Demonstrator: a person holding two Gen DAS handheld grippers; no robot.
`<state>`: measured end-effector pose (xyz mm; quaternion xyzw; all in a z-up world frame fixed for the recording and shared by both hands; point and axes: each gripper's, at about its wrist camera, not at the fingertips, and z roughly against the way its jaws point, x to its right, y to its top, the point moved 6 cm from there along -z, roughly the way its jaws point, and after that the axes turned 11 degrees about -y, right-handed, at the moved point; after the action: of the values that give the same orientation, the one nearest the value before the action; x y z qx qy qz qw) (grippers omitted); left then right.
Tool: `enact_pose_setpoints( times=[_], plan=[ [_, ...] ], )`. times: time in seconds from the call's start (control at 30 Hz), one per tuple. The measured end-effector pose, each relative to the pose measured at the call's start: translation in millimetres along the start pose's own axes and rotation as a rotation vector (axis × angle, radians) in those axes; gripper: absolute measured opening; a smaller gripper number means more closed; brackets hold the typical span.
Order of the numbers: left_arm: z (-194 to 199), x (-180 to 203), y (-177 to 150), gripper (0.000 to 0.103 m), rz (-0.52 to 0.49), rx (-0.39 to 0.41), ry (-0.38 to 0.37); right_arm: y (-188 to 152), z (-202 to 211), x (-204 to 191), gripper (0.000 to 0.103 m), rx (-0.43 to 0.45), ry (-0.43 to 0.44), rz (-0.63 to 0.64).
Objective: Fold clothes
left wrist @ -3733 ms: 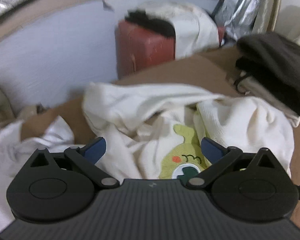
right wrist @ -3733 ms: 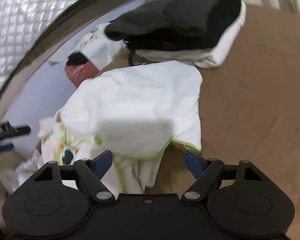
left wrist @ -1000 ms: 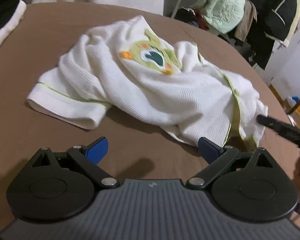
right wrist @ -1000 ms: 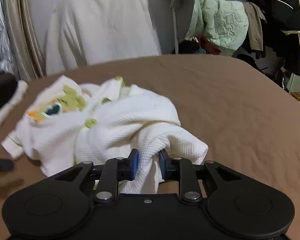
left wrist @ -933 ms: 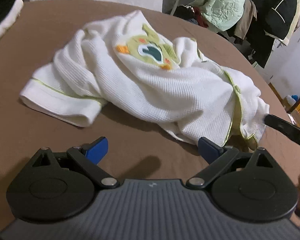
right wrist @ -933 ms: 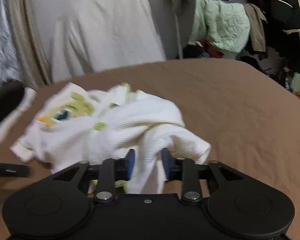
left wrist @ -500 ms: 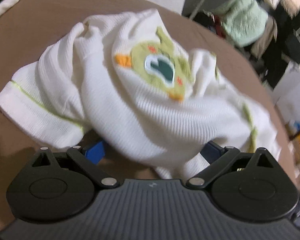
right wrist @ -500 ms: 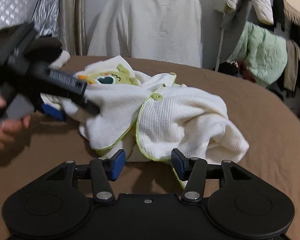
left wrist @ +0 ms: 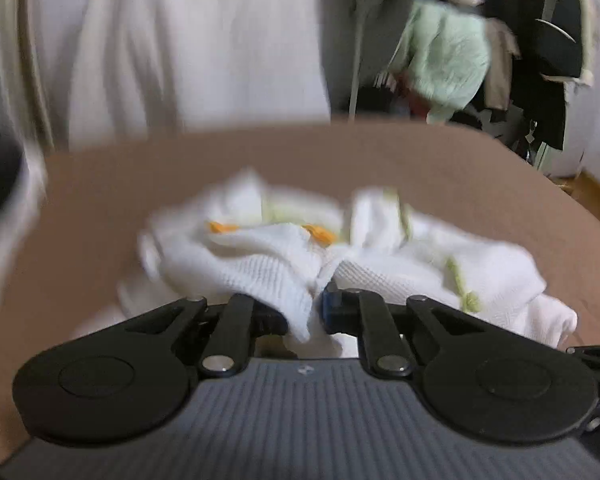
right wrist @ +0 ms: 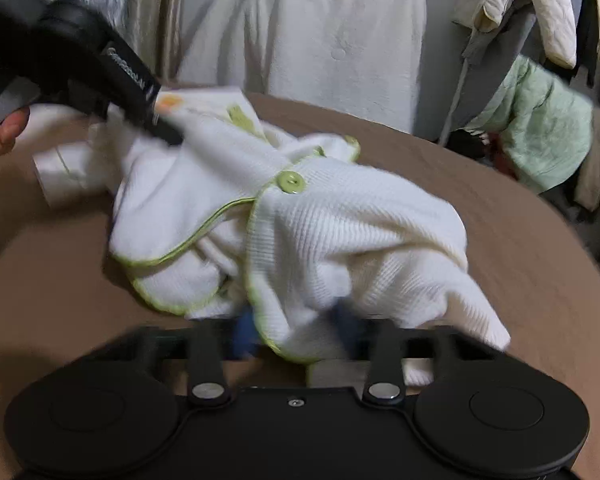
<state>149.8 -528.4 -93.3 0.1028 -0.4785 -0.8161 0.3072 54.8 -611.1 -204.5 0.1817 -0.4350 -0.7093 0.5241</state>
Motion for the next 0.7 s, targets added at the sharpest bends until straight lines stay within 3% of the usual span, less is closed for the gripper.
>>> enact_pose_setpoints(
  times=[0.17,0.27,0.33,0.37,0.43,0.5,0.53,0.6,0.67,0.7],
  plan=[
    [60.0,-16.4,49.4,0.01,0.068,0.123,0.051,48.5,51.1,23.9,0.008,0.048,0.267,-0.265],
    [106.2,-32.2,49.4,0.01,0.116,0.194,0.06,65.6,87.6,28.5,0.009,0.03,0.501,-0.408],
    [134.1,-44.7,30.4,0.011,0.158,0.181,0.063,62.3,108.1,21.7,0.009,0.002,0.629,-0.452],
    [143.2,-51.5,13.4,0.011,0.176,0.14,0.076,59.0,116.7,17.7,0.008,-0.011,0.675,-0.463],
    [143.3,-67.8,-31.0,0.012,0.216,-0.015,0.125,42.6,118.9,3.7,0.008,-0.043,0.636,-0.411],
    [122.9,-84.8,-87.9,0.015,0.239,-0.244,0.195,23.3,105.0,-9.5,0.008,-0.109,0.581,-0.375],
    [112.1,-87.3,-114.3,0.021,0.169,-0.336,0.267,13.5,96.9,-15.6,0.008,-0.145,0.565,-0.369],
    [94.4,-90.0,-159.7,0.021,0.027,-0.497,0.399,-2.7,80.6,-24.0,0.008,-0.203,0.557,-0.395],
    [92.4,-77.1,-167.7,0.019,-0.119,-0.517,0.454,-15.6,70.2,-29.9,0.008,-0.233,0.503,-0.39],
    [95.5,-69.2,-159.4,0.02,-0.159,-0.482,0.448,-19.5,69.0,-32.6,0.008,-0.231,0.469,-0.362]
  ],
)
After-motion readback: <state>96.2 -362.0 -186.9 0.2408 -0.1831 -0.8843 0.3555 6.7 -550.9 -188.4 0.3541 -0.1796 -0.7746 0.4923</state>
